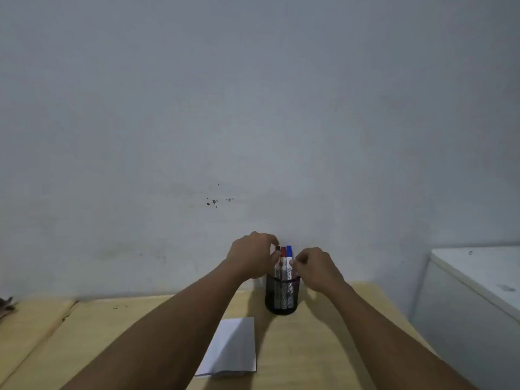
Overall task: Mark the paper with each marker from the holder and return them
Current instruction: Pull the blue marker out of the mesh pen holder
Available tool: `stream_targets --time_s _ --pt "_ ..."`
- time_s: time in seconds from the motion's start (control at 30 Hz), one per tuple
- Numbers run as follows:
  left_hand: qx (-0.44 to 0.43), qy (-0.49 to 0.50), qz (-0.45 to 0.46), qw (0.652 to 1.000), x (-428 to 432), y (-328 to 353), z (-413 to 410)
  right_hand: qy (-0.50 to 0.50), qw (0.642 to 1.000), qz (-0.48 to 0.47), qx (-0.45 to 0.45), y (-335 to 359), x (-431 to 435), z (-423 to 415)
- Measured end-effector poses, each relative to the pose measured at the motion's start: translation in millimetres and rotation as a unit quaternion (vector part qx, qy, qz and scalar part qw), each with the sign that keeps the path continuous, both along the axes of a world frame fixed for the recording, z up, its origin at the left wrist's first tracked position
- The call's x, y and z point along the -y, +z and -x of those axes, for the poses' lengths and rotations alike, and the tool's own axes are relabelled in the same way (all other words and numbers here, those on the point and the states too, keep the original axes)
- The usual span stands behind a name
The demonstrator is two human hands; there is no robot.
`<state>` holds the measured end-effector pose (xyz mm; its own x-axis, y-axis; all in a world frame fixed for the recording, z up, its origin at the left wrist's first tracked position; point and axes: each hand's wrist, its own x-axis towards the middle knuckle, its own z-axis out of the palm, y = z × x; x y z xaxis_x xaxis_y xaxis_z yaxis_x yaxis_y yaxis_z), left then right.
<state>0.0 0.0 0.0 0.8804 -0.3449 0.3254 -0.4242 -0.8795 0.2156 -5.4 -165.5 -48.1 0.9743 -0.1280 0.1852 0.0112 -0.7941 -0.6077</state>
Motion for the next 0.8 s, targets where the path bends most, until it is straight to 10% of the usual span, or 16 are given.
stream_targets --time_s 0.37,0.8 --pt "-0.030 -0.030 0.031 0.999 24.1 -23.2 -35.6 -0.009 0.998 -0.070 0.002 -7.8 -5.1 -25.9" --pt "-0.015 -0.035 0.346 0.938 -10.3 75.8 36.7 0.073 0.980 -0.156 0.102 98.5 -39.2 54.5"
